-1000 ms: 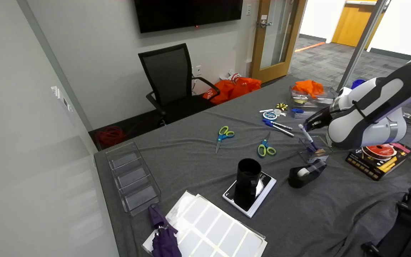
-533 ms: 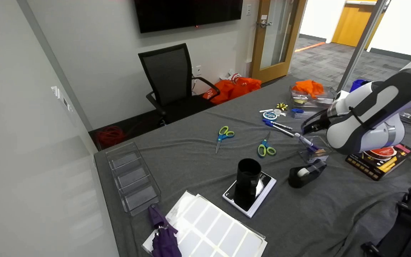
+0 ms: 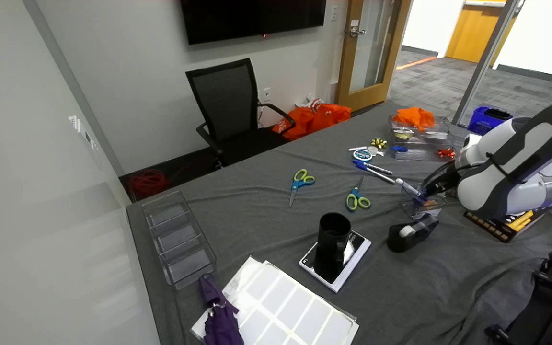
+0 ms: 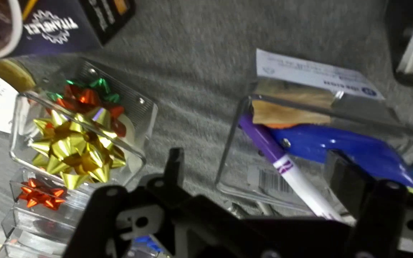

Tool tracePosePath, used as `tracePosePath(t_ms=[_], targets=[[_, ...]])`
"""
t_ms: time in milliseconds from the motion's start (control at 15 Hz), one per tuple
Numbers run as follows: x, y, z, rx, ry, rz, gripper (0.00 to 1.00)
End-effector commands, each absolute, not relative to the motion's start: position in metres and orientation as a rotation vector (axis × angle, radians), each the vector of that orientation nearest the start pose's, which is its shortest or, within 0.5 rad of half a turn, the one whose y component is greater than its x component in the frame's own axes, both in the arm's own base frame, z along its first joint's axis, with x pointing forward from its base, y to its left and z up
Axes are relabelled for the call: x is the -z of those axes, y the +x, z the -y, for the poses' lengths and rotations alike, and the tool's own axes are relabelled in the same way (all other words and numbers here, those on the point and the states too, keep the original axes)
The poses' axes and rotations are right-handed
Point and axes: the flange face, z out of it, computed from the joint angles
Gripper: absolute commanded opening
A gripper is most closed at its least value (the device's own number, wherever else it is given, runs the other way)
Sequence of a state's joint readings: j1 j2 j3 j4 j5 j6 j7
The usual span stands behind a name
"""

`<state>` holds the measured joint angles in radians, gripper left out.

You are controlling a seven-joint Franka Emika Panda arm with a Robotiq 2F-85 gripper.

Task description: Put the marker closest to you in the bowl closest to you

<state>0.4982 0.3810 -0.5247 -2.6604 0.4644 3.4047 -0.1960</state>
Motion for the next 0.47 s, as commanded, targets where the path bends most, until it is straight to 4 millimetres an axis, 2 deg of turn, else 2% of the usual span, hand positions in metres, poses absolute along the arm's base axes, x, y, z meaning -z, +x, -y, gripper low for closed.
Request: tracePosePath(t_ms=[0,200,400], targets=[[-0.2,0.396,0.092,0.49,-3.251,-0.292,1.0],[-0.214,0.382,0.105,0.387,-3.168,-0.287,1.0],[-0.22,0.379,0.115,0.304,-3.121,-0.293,1.0]])
